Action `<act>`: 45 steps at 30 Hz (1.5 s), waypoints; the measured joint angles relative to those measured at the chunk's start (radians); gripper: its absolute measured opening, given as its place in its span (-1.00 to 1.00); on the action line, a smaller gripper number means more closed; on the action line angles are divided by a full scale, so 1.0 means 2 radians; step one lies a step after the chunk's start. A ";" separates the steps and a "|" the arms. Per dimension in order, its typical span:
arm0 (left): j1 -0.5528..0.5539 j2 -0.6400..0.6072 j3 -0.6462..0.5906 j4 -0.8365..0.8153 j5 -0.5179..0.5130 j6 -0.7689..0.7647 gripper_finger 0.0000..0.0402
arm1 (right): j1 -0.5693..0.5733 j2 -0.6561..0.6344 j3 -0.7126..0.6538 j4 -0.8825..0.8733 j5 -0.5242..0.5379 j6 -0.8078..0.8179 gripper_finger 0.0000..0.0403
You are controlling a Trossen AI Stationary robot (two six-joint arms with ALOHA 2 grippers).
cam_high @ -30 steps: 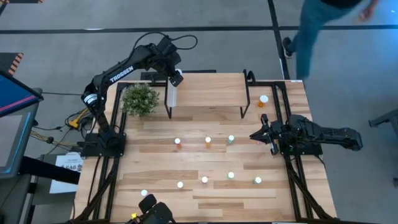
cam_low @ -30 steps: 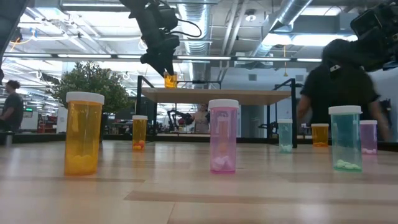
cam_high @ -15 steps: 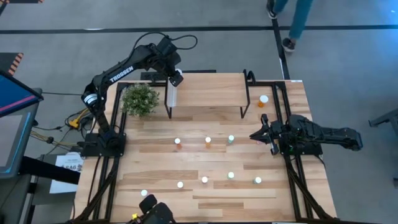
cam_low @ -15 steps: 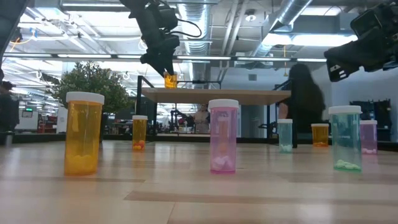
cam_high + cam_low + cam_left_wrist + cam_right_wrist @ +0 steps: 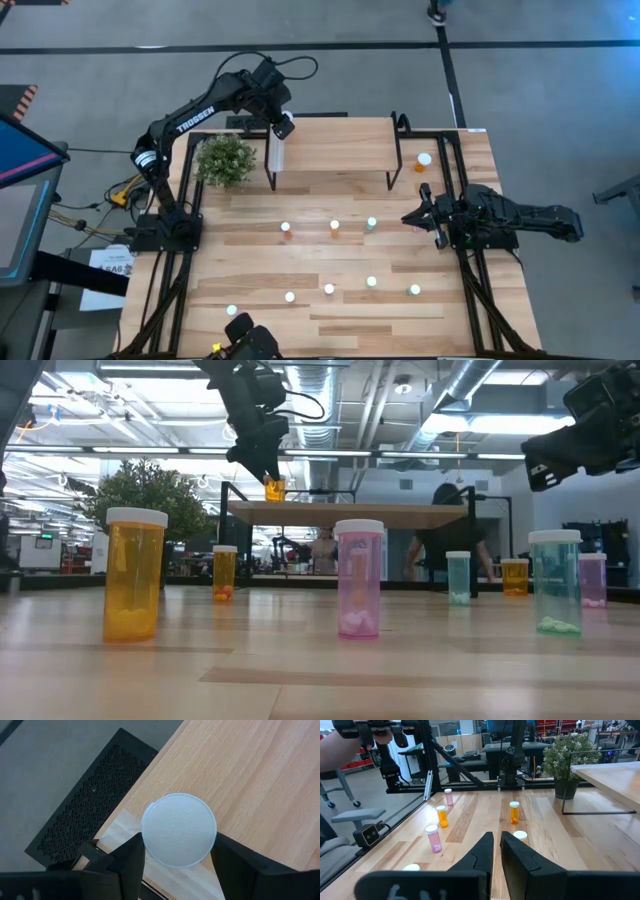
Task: Pick and place medicine bottles onto shelf by color
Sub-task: Put the big bottom orange pill bottle on the shelf
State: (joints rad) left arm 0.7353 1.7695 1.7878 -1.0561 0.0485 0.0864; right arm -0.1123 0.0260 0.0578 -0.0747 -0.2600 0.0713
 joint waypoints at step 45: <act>-0.002 0.039 0.020 -0.045 -0.018 0.018 0.19 | 0.000 0.000 0.000 0.000 0.000 0.000 -0.70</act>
State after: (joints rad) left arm 0.7316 1.8477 1.8274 -1.1452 0.0131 0.1216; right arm -0.1125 0.0257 0.0579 -0.0747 -0.2600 0.0715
